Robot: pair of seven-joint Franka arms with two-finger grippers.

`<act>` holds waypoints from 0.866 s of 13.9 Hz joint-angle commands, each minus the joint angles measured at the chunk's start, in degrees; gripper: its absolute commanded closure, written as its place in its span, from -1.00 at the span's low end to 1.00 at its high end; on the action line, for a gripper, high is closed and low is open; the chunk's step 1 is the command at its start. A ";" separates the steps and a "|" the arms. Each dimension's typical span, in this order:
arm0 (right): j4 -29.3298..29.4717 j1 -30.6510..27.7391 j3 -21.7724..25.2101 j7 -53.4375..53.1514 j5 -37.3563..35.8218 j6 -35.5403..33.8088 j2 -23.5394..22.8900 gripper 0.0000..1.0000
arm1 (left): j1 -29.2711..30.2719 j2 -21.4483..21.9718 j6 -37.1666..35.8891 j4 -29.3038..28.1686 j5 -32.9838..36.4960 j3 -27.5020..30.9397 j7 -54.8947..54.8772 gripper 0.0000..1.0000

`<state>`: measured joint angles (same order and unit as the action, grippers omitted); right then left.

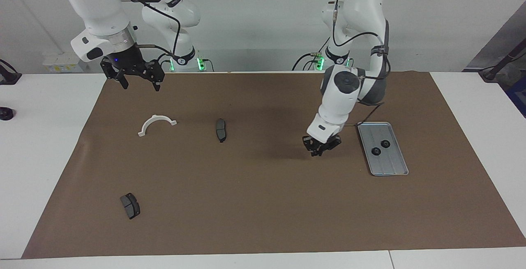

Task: Pick bearing gear from pile to tray
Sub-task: 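Place the bearing on the tray with the left gripper while the right gripper rests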

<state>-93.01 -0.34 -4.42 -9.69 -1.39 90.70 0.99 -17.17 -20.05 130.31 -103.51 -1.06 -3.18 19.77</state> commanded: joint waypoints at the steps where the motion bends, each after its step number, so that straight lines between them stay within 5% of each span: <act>1: 0.28 -0.63 -0.24 1.78 1.30 -0.70 0.24 -1.00 | 6.60 1.06 -4.17 0.50 0.09 -0.59 -5.25 1.00; 6: 0.28 -0.63 -0.24 1.78 1.30 -0.70 0.24 -1.00 | 17.86 4.93 -14.19 -2.57 -0.26 -0.51 -25.27 1.00; 10: 0.37 -0.63 -0.15 1.78 1.30 -0.70 0.24 -1.00 | 21.04 8.53 -13.25 -10.38 -0.26 -0.42 -32.86 0.98; 12: 0.28 -0.63 -0.24 1.78 1.30 -0.70 0.24 -1.00 | 21.04 9.24 -12.45 -12.15 -0.26 -0.42 -33.40 0.45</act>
<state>-93.01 -0.34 -4.42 -9.68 -1.39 90.70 0.99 3.47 -13.82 116.18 -111.20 -1.11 -3.12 -12.10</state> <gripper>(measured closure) 0.000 0.758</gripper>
